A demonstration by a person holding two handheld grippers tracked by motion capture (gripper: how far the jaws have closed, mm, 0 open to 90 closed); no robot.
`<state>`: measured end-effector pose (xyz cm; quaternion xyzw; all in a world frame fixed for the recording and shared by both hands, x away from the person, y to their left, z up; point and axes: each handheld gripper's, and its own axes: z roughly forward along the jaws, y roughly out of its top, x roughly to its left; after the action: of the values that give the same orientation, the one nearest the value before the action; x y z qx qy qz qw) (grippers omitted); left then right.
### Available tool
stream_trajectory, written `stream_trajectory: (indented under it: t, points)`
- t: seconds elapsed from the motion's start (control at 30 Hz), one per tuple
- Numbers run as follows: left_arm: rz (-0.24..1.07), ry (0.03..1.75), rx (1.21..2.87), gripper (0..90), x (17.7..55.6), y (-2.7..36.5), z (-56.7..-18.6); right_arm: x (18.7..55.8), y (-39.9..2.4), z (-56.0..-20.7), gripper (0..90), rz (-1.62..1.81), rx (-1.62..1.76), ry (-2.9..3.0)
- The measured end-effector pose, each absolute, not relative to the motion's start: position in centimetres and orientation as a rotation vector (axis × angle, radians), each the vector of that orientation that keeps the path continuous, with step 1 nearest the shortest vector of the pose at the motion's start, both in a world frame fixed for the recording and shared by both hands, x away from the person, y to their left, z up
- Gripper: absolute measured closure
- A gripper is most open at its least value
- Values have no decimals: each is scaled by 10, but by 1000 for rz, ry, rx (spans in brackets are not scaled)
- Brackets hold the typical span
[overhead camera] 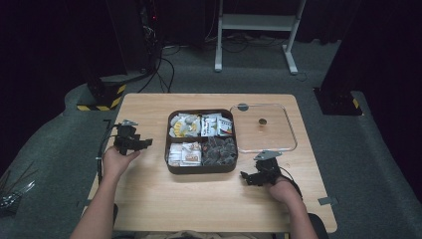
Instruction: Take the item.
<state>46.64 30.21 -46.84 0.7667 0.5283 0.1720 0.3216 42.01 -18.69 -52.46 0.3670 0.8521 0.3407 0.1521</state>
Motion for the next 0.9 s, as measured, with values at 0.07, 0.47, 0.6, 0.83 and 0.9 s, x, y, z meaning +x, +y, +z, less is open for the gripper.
stream_trajectory:
  t: [0.07, 0.47, 0.6, 0.83, 0.9]
  points:
    - [435, 1378, 2008, 384, 467, 300, -466, 420, -187, -525, 78, 978, 1053, 2445]
    - [386, 1276, 2014, 449, 464, 283, -452, 420, -187, -525, 78, 978, 1054, 2446]
    - [378, 1241, 2013, 457, 463, 274, -448, 420, -187, -525, 78, 978, 1054, 2445]
    - [357, 1189, 2024, 466, 464, 260, -444, 420, -187, -525, 78, 978, 1056, 2443]
    - [354, 1174, 2028, 466, 464, 256, -443, 419, -187, -525, 78, 978, 1058, 2441]
